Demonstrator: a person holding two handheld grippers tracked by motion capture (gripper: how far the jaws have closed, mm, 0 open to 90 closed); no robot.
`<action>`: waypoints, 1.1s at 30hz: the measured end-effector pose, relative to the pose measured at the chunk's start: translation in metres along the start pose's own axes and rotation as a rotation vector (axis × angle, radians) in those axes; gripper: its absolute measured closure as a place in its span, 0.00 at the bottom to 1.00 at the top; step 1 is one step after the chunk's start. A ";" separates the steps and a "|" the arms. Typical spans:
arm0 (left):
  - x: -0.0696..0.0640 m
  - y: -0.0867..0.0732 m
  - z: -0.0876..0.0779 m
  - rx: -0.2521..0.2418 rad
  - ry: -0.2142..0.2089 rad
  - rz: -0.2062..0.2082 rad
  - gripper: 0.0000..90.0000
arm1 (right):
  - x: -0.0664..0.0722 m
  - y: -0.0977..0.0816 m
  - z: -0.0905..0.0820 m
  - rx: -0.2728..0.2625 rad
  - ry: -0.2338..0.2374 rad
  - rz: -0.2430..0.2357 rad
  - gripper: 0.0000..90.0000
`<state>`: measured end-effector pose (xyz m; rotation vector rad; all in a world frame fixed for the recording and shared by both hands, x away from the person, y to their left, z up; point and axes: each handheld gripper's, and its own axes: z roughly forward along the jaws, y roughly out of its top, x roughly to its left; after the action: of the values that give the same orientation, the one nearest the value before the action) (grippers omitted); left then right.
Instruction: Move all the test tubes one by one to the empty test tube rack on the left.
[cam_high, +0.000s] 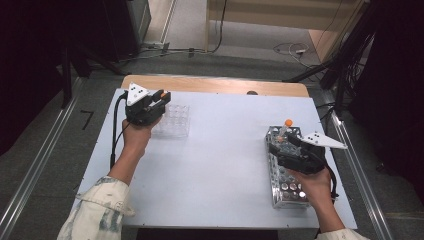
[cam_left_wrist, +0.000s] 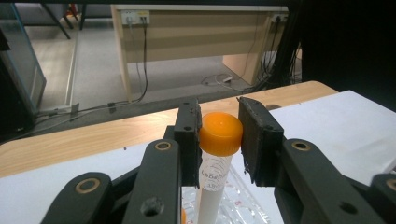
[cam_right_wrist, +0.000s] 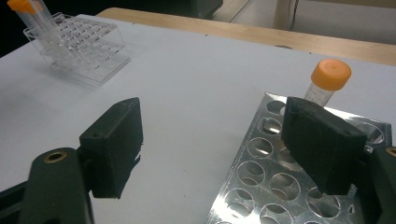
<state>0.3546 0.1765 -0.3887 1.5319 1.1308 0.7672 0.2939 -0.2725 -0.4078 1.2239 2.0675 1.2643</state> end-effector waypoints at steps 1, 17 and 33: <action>0.001 -0.001 0.001 0.002 0.001 -0.001 0.78 | 0.000 0.000 0.000 -0.001 0.000 -0.001 0.22; -0.001 -0.017 0.013 0.062 0.020 0.041 0.77 | 0.000 0.000 -0.002 -0.003 0.002 0.005 0.22; -0.002 -0.036 0.015 0.106 0.044 0.063 0.76 | -0.001 -0.001 -0.001 0.000 -0.002 0.007 0.22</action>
<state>0.3577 0.1703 -0.4269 1.6523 1.1767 0.7976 0.2930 -0.2742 -0.4083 1.2326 2.0632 1.2654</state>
